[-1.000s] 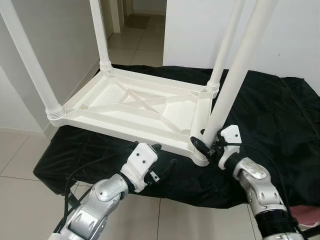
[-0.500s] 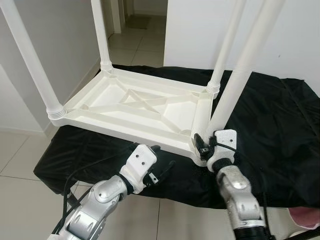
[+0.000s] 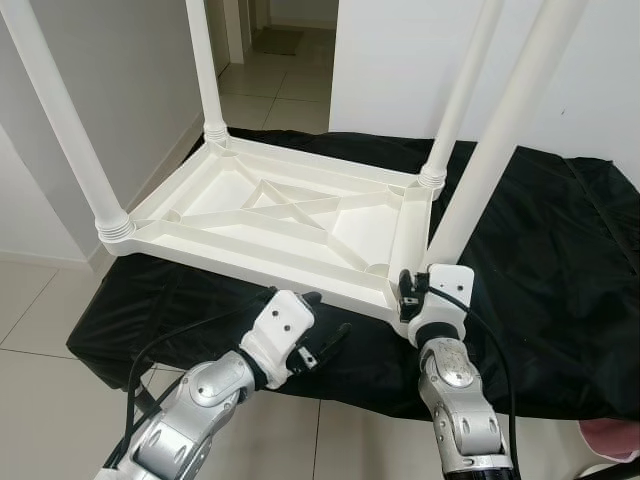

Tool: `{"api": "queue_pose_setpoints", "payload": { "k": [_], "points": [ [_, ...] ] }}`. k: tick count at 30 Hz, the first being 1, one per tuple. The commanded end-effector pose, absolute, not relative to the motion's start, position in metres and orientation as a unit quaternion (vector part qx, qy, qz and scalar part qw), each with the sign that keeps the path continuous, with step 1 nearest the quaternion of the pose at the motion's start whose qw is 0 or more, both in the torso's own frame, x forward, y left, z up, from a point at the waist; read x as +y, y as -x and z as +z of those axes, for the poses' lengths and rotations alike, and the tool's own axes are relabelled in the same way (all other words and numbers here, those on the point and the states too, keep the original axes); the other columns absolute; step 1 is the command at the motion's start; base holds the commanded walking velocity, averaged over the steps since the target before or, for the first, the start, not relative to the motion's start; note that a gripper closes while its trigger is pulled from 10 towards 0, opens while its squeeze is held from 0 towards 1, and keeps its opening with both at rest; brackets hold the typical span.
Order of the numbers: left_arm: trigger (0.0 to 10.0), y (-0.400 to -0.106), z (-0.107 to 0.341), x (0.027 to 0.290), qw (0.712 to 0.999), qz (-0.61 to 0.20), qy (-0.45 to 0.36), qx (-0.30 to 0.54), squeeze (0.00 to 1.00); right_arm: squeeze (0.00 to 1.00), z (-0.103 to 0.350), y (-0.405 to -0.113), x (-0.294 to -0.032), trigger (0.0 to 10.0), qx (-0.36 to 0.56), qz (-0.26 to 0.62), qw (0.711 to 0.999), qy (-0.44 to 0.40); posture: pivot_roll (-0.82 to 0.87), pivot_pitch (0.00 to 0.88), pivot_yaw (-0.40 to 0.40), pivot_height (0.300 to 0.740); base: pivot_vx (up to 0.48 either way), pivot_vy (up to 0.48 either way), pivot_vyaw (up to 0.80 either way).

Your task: Building children table

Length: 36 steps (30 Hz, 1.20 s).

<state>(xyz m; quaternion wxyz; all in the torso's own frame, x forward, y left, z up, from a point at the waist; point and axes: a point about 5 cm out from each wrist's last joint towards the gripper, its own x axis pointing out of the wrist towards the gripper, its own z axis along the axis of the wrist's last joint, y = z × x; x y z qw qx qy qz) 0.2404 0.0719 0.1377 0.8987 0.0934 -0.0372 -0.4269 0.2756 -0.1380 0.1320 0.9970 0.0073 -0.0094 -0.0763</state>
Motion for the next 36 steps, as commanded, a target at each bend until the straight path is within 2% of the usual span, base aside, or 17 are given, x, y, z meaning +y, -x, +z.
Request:
{"api": "queue_pose_setpoints", "payload": {
  "k": [1,2,3,4,5,9,10,11,12,23,24,32,36],
  "points": [
    [10.0,-0.237,0.137,0.068,0.876,-0.470,-0.100,-0.034,0.00,0.10,0.118,-0.271,-0.135,10.0,0.029,-0.081,0.996,-0.016,-0.01,0.000,-0.014,0.740,0.000,0.000,0.00],
    [10.0,-0.237,0.137,0.068,0.876,-0.470,-0.100,-0.034,0.00,0.10,0.118,-0.271,-0.135,10.0,0.029,-0.081,0.996,-0.016,-0.01,0.000,-0.014,0.740,0.000,0.000,0.00],
    [10.0,-0.237,0.137,0.068,0.876,-0.470,-0.100,-0.034,0.00,0.82,0.120,-0.271,-0.133,10.0,0.025,-0.077,0.997,-0.018,-0.01,0.000,-0.014,0.740,0.000,0.000,0.00],
    [10.0,-0.237,0.137,0.068,0.876,-0.470,-0.100,-0.034,0.00,0.82,0.120,-0.271,-0.133,10.0,0.025,-0.077,0.997,-0.018,-0.01,0.000,-0.014,0.740,0.000,0.000,0.00],
    [10.0,-0.236,0.136,0.067,0.876,-0.472,-0.099,-0.034,0.00,1.00,0.126,-0.271,-0.131,10.0,0.007,-0.057,0.998,-0.033,-0.01,0.000,-0.015,0.740,0.000,0.000,0.00],
    [10.0,-0.235,0.136,0.067,0.875,-0.472,-0.097,-0.033,0.00,1.00,0.134,-0.273,-0.133,10.0,-0.020,-0.030,0.999,-0.036,-0.01,0.000,-0.015,0.740,0.000,0.000,0.00],
    [10.0,-0.235,0.136,0.066,0.876,-0.472,-0.097,-0.033,0.00,0.18,0.134,-0.274,-0.134,10.0,-0.024,-0.012,0.999,-0.034,-0.01,0.000,-0.015,0.740,0.000,0.000,0.00],
    [10.0,-0.235,0.136,0.066,0.876,-0.472,-0.096,-0.034,0.00,0.18,0.135,-0.274,-0.135,10.0,-0.026,0.001,0.999,-0.033,-0.01,0.000,-0.015,0.740,0.000,0.000,0.00],
    [10.0,-0.235,0.136,0.066,0.875,-0.472,-0.097,-0.034,0.00,0.00,0.134,-0.275,-0.135,10.0,-0.024,0.024,0.999,-0.037,-0.01,0.000,-0.014,0.740,0.000,0.000,0.00],
    [10.0,-0.237,0.137,0.066,0.876,-0.472,-0.097,-0.036,0.00,0.00,0.131,-0.277,-0.150,10.0,-0.032,0.120,0.992,-0.002,-0.02,0.000,-0.014,0.740,0.000,0.000,0.00],
    [10.0,-0.236,0.137,0.065,0.875,-0.473,-0.095,-0.036,0.00,0.00,0.131,-0.280,-0.153,10.0,-0.035,0.153,0.988,0.004,-0.02,0.000,-0.013,0.740,0.000,0.000,0.00],
    [10.0,-0.234,0.136,0.064,0.871,-0.481,-0.092,-0.032,0.00,0.00,0.131,-0.292,-0.164,10.0,-0.040,0.252,0.966,0.047,-0.02,0.000,-0.002,0.740,0.000,0.000,0.00],
    [10.0,-0.233,0.135,0.065,0.870,-0.483,-0.094,-0.028,0.00,0.00,0.131,-0.294,-0.165,10.0,-0.041,0.268,0.961,0.057,-0.02,0.000,0.004,0.740,0.000,0.000,0.00]
  ]
}}
